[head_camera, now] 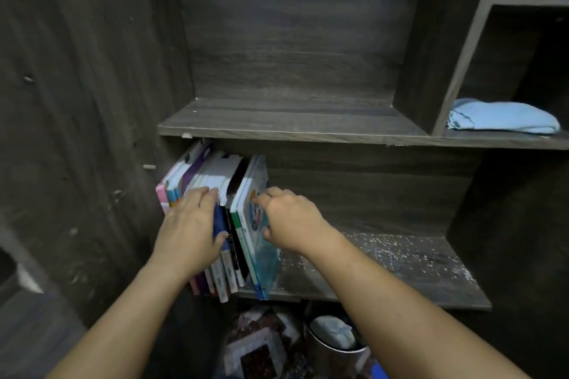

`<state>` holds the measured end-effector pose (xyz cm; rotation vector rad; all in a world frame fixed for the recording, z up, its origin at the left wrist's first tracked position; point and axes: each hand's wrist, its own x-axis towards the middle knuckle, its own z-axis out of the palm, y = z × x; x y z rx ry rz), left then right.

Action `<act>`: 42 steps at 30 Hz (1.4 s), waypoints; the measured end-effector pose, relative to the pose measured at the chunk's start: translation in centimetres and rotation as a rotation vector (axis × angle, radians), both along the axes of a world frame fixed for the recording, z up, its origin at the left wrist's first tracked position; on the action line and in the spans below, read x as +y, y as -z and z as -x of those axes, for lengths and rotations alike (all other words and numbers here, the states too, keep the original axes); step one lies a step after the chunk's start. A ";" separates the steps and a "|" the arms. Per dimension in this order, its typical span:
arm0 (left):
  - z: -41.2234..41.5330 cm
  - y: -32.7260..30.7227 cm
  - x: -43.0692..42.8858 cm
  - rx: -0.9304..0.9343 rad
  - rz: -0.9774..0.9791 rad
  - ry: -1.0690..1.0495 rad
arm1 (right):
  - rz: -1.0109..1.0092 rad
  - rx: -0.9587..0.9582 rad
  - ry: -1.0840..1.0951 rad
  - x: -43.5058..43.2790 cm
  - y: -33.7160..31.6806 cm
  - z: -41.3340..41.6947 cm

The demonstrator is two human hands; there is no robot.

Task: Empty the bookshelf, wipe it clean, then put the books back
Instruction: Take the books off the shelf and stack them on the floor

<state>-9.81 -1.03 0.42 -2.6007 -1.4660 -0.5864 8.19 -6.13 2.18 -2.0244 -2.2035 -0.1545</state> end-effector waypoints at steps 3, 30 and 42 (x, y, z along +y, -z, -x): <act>0.3 1.2 0.1 -0.001 0.072 -0.017 | -0.030 0.031 -0.052 1.0 0.4 0.7; -2.5 3.6 -2.5 0.051 -0.025 -0.099 | -0.466 -0.461 -0.286 2.0 2.7 -3.9; -5.4 4.4 -4.8 -0.150 0.074 -0.091 | -0.620 -0.103 0.012 -5.5 -0.2 -9.2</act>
